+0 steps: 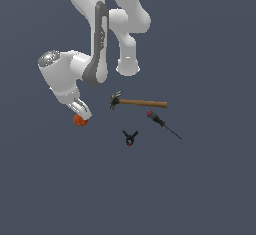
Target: Pick up a designated object from a clutter of objects.
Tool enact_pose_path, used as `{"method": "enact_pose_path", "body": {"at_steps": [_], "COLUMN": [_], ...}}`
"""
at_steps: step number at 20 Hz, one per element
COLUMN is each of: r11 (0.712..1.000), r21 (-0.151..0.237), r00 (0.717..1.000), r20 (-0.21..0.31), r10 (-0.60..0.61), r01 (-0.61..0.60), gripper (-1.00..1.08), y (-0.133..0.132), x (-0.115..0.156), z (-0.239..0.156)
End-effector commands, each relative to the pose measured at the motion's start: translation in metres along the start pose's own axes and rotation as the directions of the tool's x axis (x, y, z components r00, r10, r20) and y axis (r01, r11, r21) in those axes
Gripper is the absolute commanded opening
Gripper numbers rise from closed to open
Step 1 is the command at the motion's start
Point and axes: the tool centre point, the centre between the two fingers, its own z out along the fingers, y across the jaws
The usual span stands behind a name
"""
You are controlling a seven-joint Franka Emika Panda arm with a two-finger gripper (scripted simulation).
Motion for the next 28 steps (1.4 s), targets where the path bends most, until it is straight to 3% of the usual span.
{"method": "enact_pose_path", "body": {"at_steps": [1, 23, 24, 28], "r11": [1.000, 1.000, 1.000, 1.000], "r21": [-0.002, -0.002, -0.002, -0.002], "r00": [1.000, 1.000, 1.000, 1.000], "r20": [-0.002, -0.002, -0.002, -0.002], "r10": [0.017, 0.021, 0.021, 0.021], "r01": [-0.017, -0.021, -0.021, -0.021], "gripper": [1.00, 1.00, -1.00, -1.00], "y": [0.006, 0.008, 0.008, 0.008], "x": [0.000, 0.000, 0.000, 0.000], "z": [0.005, 0.056, 0.056, 0.056]}}
